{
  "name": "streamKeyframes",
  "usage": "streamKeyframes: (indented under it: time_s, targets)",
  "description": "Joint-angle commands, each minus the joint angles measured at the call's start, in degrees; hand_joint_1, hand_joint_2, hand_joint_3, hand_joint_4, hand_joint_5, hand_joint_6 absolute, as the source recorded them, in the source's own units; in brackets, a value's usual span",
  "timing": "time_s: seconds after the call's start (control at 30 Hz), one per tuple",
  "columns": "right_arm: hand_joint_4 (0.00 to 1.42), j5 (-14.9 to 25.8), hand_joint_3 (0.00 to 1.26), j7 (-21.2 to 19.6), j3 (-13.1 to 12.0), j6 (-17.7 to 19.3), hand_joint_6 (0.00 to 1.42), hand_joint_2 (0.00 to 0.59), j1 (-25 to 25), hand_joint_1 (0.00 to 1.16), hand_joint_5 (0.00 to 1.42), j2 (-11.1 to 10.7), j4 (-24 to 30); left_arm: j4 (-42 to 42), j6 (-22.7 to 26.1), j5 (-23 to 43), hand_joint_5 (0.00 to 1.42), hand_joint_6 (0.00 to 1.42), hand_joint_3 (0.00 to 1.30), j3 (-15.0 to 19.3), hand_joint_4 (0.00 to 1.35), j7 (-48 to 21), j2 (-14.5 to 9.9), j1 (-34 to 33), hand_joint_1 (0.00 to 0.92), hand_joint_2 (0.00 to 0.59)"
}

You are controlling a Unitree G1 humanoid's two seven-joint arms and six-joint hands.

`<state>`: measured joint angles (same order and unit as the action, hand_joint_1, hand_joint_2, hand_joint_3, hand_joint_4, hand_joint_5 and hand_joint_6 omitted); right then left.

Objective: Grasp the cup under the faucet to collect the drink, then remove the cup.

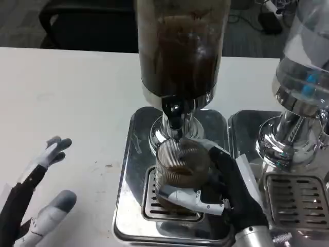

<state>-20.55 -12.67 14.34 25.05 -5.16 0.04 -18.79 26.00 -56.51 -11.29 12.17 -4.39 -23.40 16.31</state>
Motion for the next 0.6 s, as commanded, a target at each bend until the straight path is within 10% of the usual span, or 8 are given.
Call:
streamKeyframes:
  time_s: [0.03, 0.6]
  targets:
    - [0.69, -0.3, 0.66, -1.8, -0.4, 0.1, 1.02, 0.136, -0.6, 1.08, 0.76, 0.6, 0.9, -0.1, 0.2, 0.9, 0.16, 0.06, 0.16, -0.6, 0.00, -0.2, -0.8, -0.3, 0.000, 0.135]
    - [0.80, -4.0, 0.73, -5.5, -0.5, -0.5, 1.17, 0.118, -3.3, 1.08, 0.86, -0.3, 5.7, 1.1, 0.6, 0.1, 0.16, 0.06, 0.15, -2.9, 0.00, -0.4, -1.2, -1.2, 0.000, 0.130]
